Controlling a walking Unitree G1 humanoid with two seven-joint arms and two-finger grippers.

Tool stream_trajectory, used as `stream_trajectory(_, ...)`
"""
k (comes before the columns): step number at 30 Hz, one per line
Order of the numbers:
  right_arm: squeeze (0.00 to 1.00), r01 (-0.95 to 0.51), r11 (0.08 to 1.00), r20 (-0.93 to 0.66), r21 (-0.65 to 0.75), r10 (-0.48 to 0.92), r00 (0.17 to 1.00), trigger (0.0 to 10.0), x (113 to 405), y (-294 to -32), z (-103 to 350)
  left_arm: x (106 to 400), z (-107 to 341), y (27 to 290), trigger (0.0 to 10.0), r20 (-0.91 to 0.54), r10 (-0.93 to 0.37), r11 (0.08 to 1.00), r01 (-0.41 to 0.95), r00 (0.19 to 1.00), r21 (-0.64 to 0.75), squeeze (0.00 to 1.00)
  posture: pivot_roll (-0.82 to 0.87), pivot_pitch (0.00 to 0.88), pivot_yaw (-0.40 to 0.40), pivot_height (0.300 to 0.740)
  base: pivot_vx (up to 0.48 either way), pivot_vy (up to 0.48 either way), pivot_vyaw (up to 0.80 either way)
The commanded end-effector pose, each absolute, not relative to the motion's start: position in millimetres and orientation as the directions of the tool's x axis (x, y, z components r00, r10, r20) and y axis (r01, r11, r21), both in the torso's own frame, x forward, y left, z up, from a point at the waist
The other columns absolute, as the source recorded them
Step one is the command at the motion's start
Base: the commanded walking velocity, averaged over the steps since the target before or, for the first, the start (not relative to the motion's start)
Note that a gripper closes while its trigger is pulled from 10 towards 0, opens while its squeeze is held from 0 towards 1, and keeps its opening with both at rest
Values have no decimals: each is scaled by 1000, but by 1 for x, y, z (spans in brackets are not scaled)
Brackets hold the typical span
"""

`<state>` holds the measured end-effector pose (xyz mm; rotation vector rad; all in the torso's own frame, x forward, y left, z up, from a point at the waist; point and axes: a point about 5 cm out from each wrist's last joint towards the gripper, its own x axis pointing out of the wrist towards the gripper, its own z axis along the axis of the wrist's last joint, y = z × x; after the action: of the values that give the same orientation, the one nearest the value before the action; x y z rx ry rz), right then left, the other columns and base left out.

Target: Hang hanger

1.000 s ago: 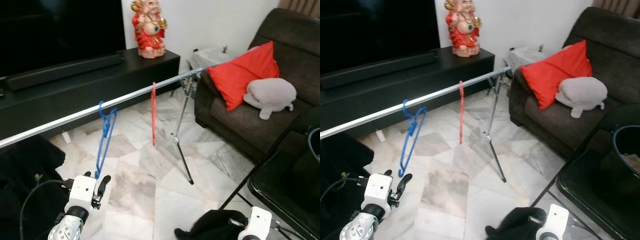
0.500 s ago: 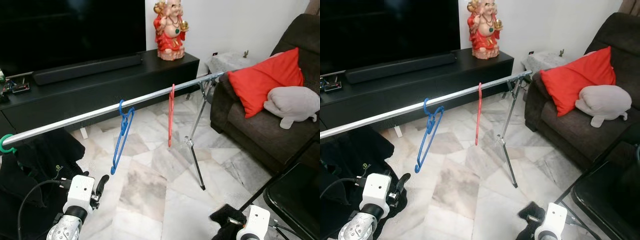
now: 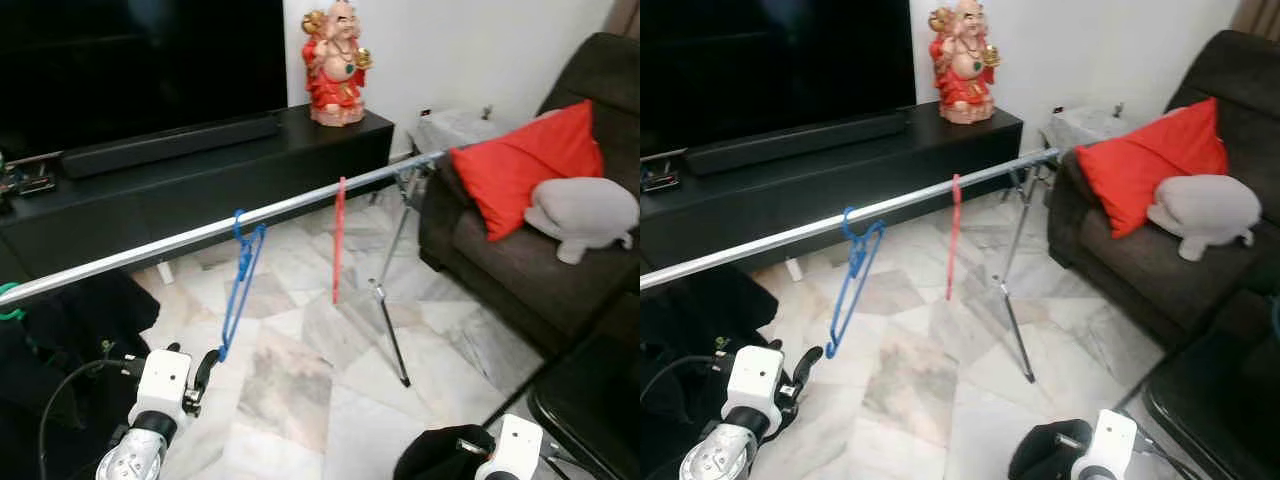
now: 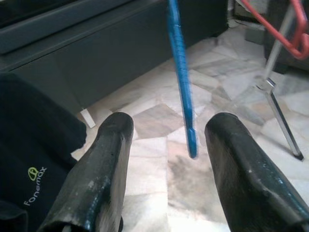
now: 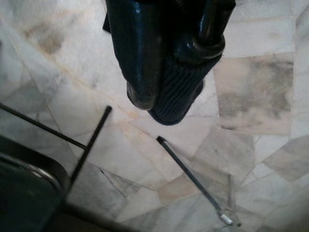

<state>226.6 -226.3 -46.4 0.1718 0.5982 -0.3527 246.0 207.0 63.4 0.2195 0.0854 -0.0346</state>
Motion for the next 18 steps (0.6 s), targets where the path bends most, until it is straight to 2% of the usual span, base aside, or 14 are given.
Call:
stream_trajectory(1,0,362,930,-569,63,-264,779,10000,230,-224,-44,246,66,208,10000,-84,-27,976,44,996,214,0,192,0,7,740,300,0,0)
stream_trajectory(18,0,365,928,-593,76,-252,765,10000,227,-222,-48,251,79,203,10000,-31,-57,976,62,998,208,0,203,0,2,740,321,0,-25)
